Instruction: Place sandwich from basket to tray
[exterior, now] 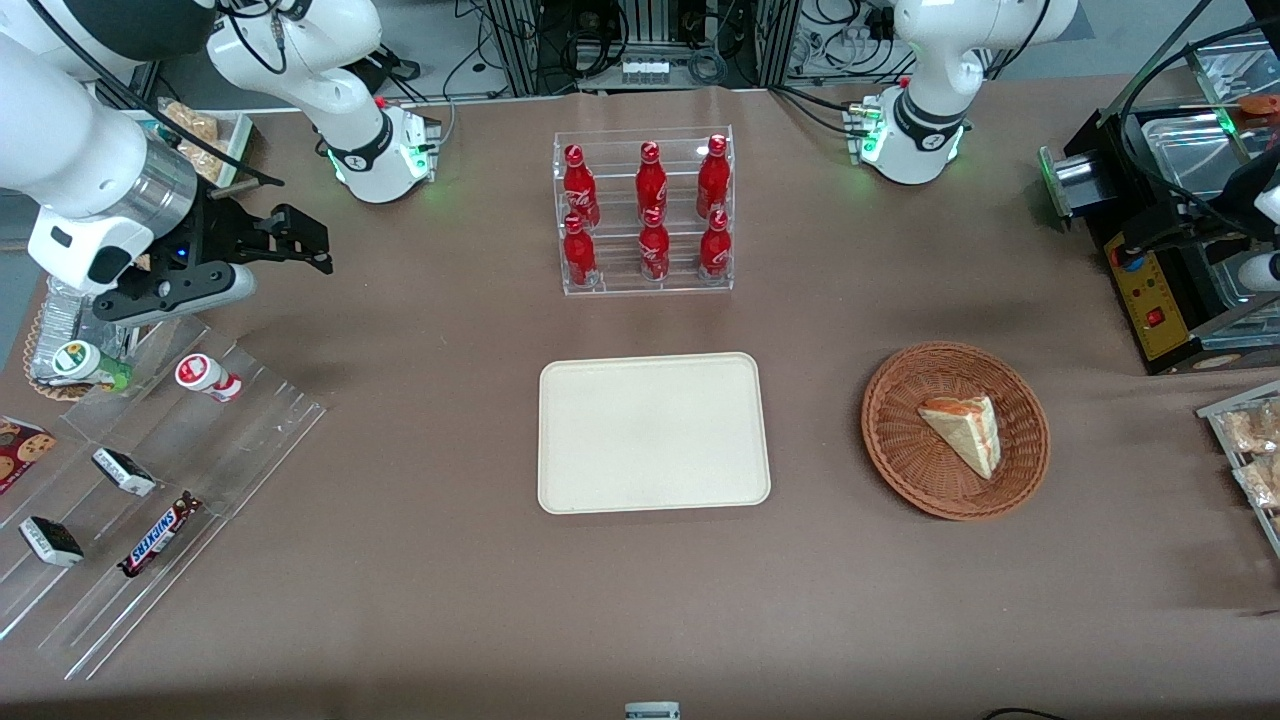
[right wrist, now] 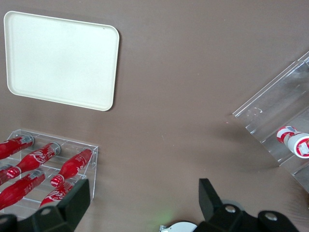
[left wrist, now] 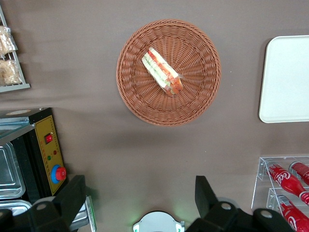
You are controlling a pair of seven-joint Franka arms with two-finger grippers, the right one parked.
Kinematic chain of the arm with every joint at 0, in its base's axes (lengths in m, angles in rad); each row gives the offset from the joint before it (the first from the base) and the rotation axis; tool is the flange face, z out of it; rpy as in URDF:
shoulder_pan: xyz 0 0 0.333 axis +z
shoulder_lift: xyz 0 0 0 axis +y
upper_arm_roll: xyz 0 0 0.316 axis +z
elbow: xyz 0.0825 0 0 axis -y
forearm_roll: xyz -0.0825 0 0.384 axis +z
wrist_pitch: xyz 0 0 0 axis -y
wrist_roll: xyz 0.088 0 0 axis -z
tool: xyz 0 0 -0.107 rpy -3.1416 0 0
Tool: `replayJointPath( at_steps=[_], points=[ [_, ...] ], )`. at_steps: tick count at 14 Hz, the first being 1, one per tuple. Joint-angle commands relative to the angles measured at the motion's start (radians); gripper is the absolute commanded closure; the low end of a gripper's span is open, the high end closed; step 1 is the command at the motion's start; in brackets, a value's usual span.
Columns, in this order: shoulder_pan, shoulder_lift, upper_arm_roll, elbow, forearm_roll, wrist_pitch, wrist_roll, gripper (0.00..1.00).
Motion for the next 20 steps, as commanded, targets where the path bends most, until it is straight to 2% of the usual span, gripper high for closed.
replayJointPath(
  at_steps=[1,12,18,20],
  points=[
    [-0.003,0.003,0.003,-0.003,0.029,0.026,0.004,0.00],
    [-0.006,0.026,0.001,-0.048,0.031,0.034,0.013,0.00],
    [-0.008,0.156,0.001,-0.048,0.034,0.098,0.013,0.00],
    [-0.009,0.187,0.001,-0.092,0.036,0.170,0.007,0.00]
  ],
)
